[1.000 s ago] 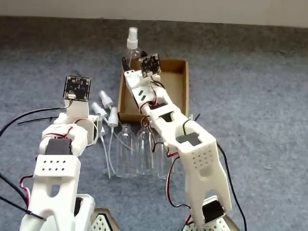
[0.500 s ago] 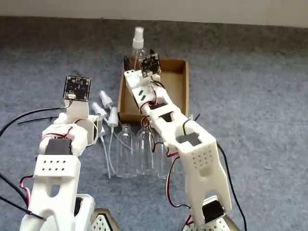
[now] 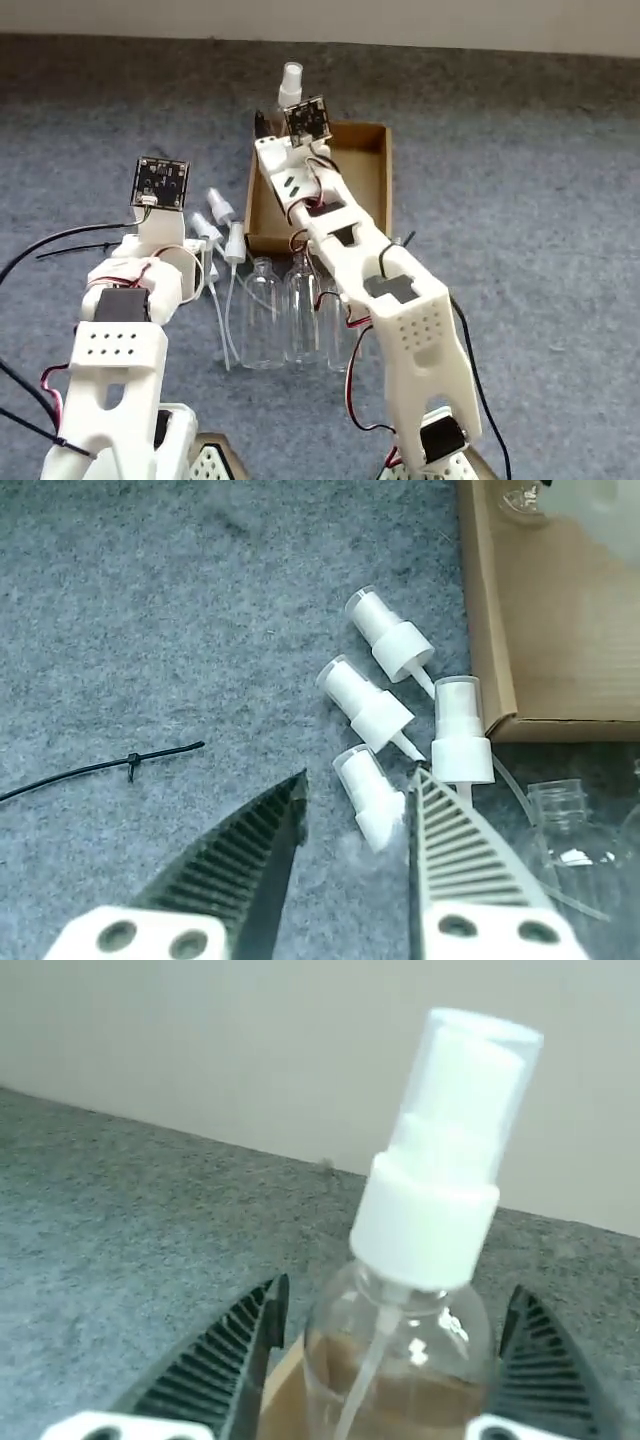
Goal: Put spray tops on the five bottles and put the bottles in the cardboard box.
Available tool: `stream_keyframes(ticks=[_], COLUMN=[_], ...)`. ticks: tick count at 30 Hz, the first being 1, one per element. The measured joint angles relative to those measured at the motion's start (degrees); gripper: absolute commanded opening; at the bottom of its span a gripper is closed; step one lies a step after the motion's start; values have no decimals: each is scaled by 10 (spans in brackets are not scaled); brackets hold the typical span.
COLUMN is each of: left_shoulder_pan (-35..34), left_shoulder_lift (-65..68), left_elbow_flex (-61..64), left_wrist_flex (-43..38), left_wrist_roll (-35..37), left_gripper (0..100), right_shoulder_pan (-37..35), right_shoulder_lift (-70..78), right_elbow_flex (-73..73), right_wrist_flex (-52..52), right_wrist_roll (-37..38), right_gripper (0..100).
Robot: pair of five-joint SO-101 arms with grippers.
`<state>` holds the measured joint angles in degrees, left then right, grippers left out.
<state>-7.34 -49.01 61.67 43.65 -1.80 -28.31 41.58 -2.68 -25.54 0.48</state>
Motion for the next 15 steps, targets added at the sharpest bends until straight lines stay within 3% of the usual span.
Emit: stream_keyframes(ticks=[15], left_shoulder_pan=[0], left_shoulder_lift=[0], left_elbow_flex=[0], left_wrist_flex=[0], left_wrist_roll=[0], left_gripper=[157], right_shoulder_pan=[0], right_shoulder_lift=[0], right_elbow_flex=[-286], right_wrist_flex=[267], right_wrist_roll=[0], right_gripper=[286])
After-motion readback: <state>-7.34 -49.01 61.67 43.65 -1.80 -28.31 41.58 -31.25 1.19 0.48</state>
